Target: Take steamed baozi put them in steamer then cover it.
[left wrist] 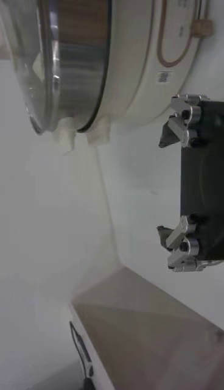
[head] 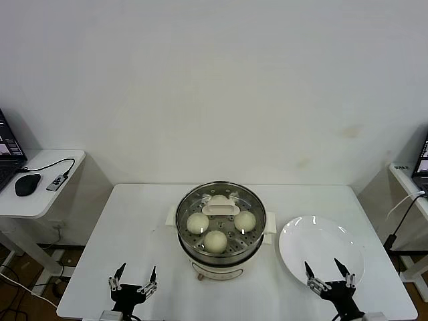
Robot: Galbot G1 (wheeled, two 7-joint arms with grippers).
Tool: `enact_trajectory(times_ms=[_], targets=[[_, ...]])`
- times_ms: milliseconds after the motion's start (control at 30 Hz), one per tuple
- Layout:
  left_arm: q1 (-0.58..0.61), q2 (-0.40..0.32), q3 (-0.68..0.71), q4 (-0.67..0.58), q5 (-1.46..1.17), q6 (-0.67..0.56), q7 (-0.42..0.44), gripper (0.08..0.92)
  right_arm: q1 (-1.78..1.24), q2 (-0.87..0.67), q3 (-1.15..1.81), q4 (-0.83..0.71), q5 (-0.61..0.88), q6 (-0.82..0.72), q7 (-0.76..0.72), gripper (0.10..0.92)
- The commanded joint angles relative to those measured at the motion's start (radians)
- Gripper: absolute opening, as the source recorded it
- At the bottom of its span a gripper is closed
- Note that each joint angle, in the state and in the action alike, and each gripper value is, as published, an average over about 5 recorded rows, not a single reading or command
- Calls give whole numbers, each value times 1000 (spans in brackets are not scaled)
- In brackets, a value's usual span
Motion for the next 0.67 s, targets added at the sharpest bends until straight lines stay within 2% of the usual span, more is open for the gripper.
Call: enact_trajectory(times_ms=[33, 667], targets=[[15, -3, 0, -4, -27, -9, 24, 823, 7, 33, 9, 5, -70, 27, -16, 823], [9, 7, -18, 6, -20, -34, 33, 823, 16, 61, 8, 11, -126, 5, -38, 823]])
